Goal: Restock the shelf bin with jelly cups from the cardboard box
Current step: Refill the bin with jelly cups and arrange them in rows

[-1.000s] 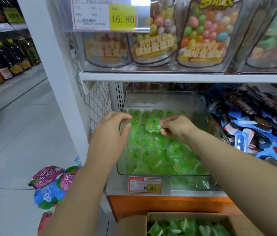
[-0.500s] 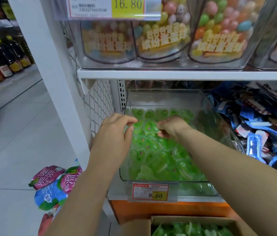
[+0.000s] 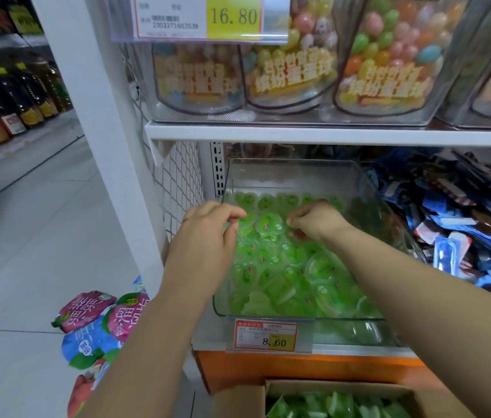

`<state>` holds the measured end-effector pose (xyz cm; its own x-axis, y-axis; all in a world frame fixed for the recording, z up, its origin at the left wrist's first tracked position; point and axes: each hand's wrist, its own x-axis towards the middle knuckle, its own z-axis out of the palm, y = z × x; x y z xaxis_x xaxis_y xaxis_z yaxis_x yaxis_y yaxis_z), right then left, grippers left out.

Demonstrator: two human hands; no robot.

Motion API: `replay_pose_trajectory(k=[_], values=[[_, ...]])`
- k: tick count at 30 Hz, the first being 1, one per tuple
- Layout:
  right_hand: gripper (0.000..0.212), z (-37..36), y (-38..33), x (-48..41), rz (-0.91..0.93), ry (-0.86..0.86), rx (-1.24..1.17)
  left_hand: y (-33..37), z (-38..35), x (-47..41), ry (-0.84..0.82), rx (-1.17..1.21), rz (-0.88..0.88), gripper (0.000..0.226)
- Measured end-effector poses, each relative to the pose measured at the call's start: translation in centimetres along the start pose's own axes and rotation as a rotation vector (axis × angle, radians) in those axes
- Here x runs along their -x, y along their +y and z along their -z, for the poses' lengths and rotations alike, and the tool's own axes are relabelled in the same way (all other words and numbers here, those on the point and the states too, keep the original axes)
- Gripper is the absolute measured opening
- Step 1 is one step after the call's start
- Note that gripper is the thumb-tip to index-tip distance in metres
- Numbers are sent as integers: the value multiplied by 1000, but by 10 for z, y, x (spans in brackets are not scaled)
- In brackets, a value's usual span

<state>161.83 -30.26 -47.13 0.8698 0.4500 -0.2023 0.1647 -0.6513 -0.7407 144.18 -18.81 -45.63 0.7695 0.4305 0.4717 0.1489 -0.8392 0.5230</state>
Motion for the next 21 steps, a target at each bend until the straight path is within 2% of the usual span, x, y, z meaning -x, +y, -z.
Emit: replay_pose_trajectory(k=[2, 4, 8, 10, 12, 15, 21], values=[[20, 17, -1, 16, 148, 43, 194, 0, 0, 1, 0, 5, 4, 21], [18, 33, 1, 33, 224, -6, 395, 1, 0, 1, -1, 4, 6, 21], [20, 47, 11, 58, 164, -185, 707, 3, 2, 5, -13, 0, 0, 21], [43, 45, 16, 64, 122, -226, 754, 4, 3, 7, -14, 14, -6, 21], [52, 43, 18, 67, 113, -231, 744, 5, 4, 10, -16, 28, -13, 20], [51, 41, 20, 67, 104, -246, 669, 7, 6, 13, -34, 10, -18, 21], [22, 37, 29, 60, 80, -185, 173, 17, 6, 16, -23, -60, -70, 22]])
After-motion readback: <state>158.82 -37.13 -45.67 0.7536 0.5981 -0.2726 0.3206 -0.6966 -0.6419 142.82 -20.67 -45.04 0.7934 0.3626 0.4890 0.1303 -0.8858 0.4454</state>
